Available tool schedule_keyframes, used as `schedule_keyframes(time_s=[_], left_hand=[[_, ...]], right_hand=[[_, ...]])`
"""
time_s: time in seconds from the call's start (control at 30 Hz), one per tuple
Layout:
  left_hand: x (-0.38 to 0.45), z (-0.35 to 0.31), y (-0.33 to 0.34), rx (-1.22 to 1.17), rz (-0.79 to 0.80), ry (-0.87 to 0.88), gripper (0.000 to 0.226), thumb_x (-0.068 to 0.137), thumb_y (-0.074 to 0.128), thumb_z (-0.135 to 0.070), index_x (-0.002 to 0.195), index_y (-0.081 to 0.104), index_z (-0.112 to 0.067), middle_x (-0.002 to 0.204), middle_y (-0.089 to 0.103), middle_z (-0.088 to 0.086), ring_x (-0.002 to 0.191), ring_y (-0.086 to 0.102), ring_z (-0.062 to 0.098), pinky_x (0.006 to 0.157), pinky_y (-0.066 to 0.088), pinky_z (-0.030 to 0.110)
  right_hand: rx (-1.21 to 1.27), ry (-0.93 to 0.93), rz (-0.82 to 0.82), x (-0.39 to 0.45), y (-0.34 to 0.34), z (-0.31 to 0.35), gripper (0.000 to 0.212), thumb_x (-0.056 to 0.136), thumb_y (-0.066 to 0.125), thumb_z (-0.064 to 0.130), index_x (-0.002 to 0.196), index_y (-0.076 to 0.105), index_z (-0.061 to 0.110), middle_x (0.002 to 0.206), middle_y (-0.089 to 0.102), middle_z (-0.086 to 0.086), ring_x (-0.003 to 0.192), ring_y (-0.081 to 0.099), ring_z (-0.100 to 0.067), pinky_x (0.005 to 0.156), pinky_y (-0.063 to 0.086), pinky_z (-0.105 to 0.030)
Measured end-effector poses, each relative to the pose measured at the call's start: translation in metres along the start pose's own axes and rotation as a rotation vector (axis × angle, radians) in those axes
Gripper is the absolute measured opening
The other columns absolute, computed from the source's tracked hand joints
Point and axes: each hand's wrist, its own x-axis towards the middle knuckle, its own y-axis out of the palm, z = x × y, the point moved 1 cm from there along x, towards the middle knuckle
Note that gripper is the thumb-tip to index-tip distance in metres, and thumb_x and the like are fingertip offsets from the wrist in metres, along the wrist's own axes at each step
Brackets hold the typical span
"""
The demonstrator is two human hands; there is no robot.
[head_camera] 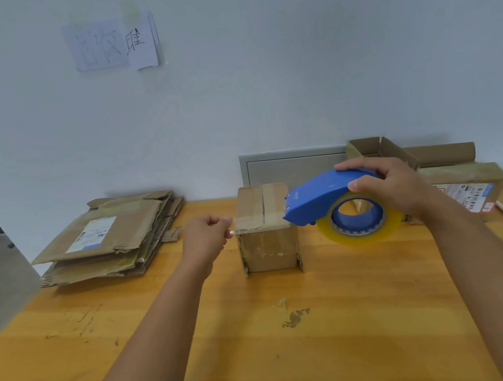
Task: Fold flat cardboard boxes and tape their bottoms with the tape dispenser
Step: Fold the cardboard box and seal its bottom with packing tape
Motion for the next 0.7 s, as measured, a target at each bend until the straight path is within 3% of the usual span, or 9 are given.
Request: schedule_keyframes(time_s=[0.23,0.4,0.6,0.7], left_hand=[[-0.002,0.007,0.006,0.02,0.015,0.003,0.014,0.095,0.064,-0.024,0.09,0.066,-0.011,0.076,0.066,0.005,0.066,0.053,0.015,0.059,0.046,0.029],[0.0,0.011,0.006,0.062,0.018,-0.037,0.02,0.094,0.065,-0.034,0.099,0.063,-0.015,0.073,0.07,0.002,0.064,0.059,0.015,0.057,0.049,0.028],[0.007,0.006,0.0,0.396,0.01,-0.019,0.046,0.089,0.064,-0.054,0.118,0.053,-0.02,0.073,0.071,-0.005,0.064,0.068,0.01,0.051,0.052,0.025],[0.009,0.005,0.003,0.565,-0.021,0.035,0.061,0.087,0.056,-0.065,0.129,0.05,-0.021,0.074,0.069,-0.006,0.063,0.068,0.009,0.064,0.059,0.032]], right_hand=[[0.003,0.016,0.004,-0.001,0.003,-0.012,0.035,0.077,0.061,0.039,0.11,0.068,0.047,0.114,0.064,0.016,0.099,0.061,-0.003,0.08,0.045,-0.022],[0.013,0.022,0.022,-0.005,0.007,-0.021,0.035,0.077,0.06,0.039,0.11,0.067,0.05,0.111,0.063,0.024,0.098,0.059,0.006,0.079,0.043,-0.017],[0.043,0.031,0.03,-0.006,0.015,-0.026,0.035,0.078,0.059,0.039,0.112,0.067,0.048,0.113,0.063,0.023,0.098,0.059,0.007,0.075,0.044,-0.011],[0.046,0.033,0.03,-0.007,0.017,-0.027,0.035,0.079,0.058,0.04,0.112,0.066,0.048,0.115,0.063,0.021,0.098,0.058,0.007,0.078,0.043,-0.013]])
